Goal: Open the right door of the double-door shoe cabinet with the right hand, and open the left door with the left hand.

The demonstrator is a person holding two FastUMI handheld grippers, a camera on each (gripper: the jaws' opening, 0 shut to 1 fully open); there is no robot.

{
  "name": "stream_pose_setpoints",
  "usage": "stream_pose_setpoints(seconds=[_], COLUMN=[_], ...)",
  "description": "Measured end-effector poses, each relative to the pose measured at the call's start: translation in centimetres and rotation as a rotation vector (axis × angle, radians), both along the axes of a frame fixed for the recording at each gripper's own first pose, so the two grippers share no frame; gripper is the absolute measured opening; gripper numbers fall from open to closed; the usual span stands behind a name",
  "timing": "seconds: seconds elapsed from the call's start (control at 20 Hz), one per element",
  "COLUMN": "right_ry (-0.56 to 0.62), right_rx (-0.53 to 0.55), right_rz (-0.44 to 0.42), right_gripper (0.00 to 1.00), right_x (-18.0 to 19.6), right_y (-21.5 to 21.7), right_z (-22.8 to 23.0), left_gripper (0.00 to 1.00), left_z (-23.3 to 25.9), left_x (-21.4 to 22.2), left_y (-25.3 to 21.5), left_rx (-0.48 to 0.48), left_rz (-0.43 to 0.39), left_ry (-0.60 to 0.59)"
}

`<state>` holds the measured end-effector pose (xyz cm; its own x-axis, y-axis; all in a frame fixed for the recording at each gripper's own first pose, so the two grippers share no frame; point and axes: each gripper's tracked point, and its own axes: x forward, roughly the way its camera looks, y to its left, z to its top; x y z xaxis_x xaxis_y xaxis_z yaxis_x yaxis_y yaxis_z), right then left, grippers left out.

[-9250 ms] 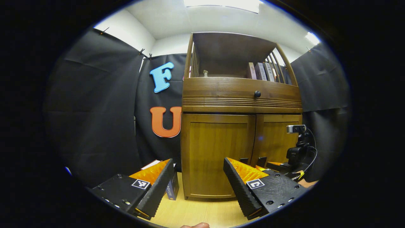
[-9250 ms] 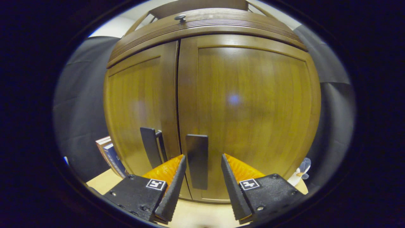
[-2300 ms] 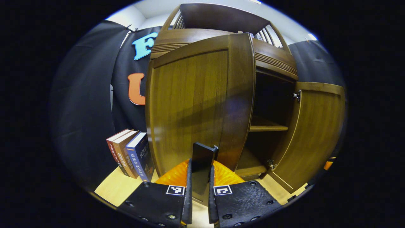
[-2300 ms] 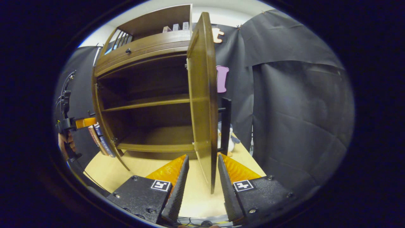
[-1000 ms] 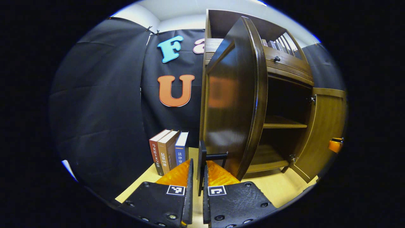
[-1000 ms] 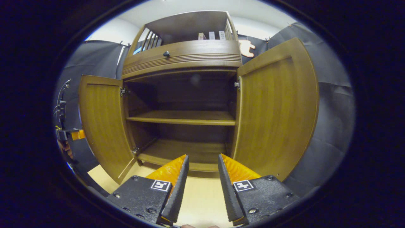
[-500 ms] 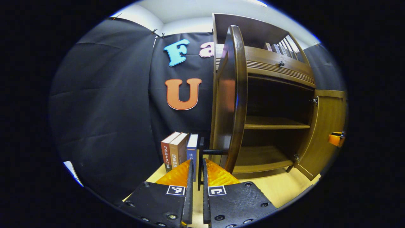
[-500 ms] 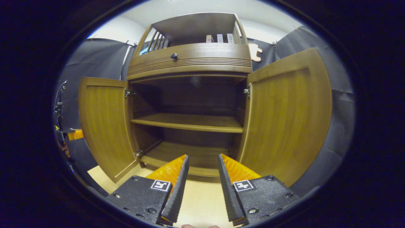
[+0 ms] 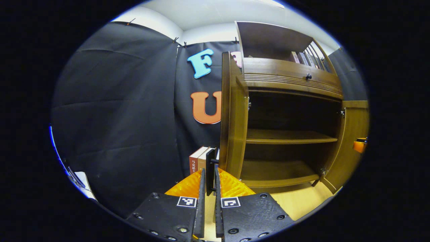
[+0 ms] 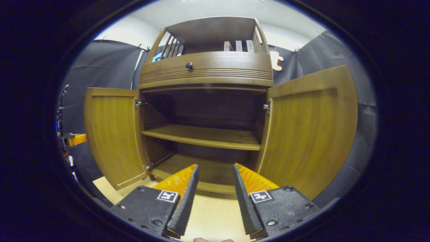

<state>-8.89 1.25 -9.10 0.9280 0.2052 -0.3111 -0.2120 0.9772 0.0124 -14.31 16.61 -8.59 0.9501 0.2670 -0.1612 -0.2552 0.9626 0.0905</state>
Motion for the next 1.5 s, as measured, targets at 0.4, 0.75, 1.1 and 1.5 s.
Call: stream_pose_setpoints(seconds=[0.4, 0.75, 1.1, 1.5], right_ry=[-0.066, -0.156, -0.223, -0.219], right_rx=[-0.011, -0.026, 0.003, 0.014], right_rz=[0.001, -0.032, -0.083, -0.101], right_gripper=[0.82, 0.84, 0.9, 0.91], right_x=[0.3, 0.0, -0.1, -0.4], right_y=[-0.8, -2.6, -4.4, -3.9], right_z=[4.8, 9.3, 12.2, 12.1], left_gripper=[0.18, 0.76, 0.77, 1.0], left_z=[4.7, 7.4, 8.7, 9.2], left_x=[1.3, 2.7, 3.7, 4.3], left_y=[-9.1, -15.6, -19.6, -23.4], left_rx=[0.006, 0.039, 0.013, 0.049], left_rz=[-0.154, -0.262, -0.265, -0.365], left_ry=[-0.093, -0.111, -0.166, -0.187])
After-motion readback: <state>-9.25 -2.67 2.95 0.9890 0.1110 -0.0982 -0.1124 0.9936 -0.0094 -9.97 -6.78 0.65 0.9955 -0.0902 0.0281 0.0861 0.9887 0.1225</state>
